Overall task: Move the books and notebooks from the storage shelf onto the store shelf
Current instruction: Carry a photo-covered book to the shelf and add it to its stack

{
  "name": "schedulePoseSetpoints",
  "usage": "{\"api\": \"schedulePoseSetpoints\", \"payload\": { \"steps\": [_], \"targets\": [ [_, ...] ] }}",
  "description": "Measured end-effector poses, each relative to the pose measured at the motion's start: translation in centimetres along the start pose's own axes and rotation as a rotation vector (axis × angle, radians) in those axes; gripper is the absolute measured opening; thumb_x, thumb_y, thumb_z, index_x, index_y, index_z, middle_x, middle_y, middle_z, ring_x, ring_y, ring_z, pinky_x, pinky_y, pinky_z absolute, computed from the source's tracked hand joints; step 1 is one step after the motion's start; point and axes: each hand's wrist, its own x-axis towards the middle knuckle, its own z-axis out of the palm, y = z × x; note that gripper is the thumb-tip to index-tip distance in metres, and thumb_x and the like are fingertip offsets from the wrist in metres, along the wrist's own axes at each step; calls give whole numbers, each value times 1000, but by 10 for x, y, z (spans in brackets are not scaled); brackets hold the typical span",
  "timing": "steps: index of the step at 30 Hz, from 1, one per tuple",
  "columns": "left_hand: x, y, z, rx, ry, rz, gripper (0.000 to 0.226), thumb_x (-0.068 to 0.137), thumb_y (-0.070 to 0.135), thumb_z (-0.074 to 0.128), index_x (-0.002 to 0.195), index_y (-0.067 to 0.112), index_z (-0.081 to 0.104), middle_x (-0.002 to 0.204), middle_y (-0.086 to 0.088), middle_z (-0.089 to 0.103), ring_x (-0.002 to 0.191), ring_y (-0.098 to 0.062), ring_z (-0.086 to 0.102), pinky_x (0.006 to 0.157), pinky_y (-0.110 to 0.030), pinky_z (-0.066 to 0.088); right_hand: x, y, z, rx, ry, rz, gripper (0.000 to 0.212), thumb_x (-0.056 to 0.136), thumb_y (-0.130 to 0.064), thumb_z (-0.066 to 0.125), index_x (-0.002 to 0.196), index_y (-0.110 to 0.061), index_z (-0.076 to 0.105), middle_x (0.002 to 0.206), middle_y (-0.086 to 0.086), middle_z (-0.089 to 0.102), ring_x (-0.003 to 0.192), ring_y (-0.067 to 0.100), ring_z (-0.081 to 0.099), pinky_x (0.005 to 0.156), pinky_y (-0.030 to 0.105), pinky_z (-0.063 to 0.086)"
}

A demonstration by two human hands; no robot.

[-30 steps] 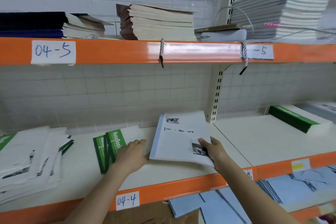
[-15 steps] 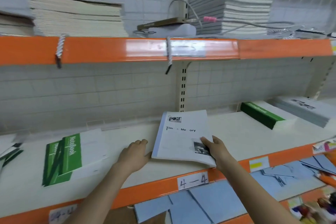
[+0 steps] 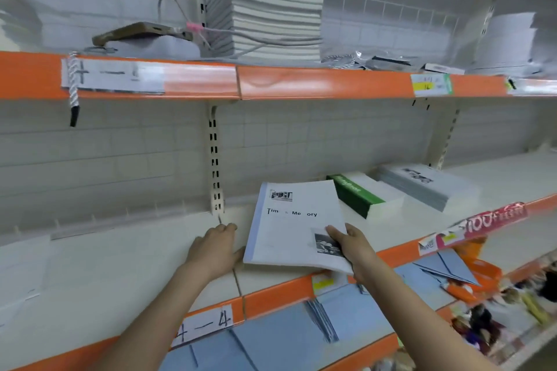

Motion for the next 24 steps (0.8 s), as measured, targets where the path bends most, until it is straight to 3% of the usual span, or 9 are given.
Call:
{"api": "schedulePoseSetpoints", "payload": {
  "steps": [4,8,16,24],
  "targets": [
    [16,40,6,5,17,42,63,93,52,43,144,18,29,143,-3,41,129,-21,41,99,-36,40,6,-4,-42,6,50,2,17,96,-14,55,107,-2,59,86,15,70,60,20,66,51,25,51],
    [32,75,11,42,14,88,62,94,49,43,145,18,27,143,-4,39,129,-23,39,101,-37,37,11,-9,-75,45,88,1,13,96,-11,54,104,-3,60,84,14,68,52,14,65,44,20,48],
    [75,138,22,111,24,159,59,91,44,48,141,16,32,141,-5,40,129,-25,39,98,-37,37,32,-18,-139,72,145,-15,9,96,-13,54,94,-7,61,77,10,69,56,18,65,51,26,51],
    [141,207,38,100,-11,168,61,91,47,48,141,16,31,141,-7,40,129,-25,39,98,-39,38,80,-32,-207,64,153,0,14,96,-13,54,104,-4,60,75,10,69,48,13,65,41,20,47]
  ]
}}
